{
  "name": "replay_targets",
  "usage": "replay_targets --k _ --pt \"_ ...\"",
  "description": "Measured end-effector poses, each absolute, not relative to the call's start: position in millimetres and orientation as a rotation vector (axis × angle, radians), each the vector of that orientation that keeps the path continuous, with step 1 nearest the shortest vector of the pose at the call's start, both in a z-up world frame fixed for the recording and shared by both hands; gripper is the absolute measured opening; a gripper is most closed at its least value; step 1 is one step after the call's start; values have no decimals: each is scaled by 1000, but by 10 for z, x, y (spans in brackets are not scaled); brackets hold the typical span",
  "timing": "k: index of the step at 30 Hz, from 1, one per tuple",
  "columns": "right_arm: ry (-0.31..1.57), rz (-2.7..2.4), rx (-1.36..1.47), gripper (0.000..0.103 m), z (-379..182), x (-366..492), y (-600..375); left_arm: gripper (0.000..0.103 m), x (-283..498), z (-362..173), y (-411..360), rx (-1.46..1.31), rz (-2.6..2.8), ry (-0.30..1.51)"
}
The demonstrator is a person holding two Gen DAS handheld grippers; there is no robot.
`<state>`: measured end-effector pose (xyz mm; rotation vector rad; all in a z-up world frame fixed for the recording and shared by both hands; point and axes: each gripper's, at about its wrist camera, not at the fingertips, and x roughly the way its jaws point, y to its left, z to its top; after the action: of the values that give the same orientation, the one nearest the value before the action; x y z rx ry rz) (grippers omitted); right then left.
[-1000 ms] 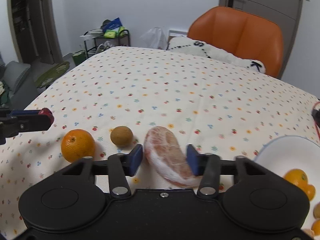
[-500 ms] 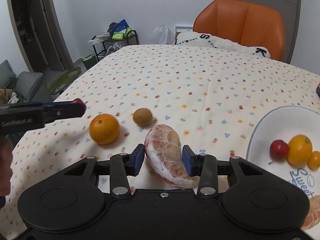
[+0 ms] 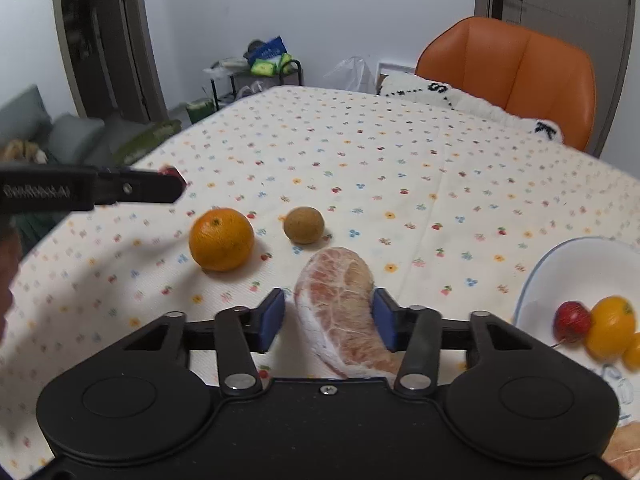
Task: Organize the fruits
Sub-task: 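Carry the pomelo segment with the right tool while the left tool carries the red fruit to the plate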
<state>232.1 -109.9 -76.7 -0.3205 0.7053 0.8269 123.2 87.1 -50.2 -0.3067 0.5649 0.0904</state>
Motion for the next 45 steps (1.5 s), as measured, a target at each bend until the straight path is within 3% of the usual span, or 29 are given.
replay_targets --k 17,45 --pt "656 819 -168 36 -438 2110 -1472 22 1224 -338 640 -296 41 523" --pt "582 621 -56 36 -274 2072 -2710 22 1702 -151 -610 -197 -165 506"
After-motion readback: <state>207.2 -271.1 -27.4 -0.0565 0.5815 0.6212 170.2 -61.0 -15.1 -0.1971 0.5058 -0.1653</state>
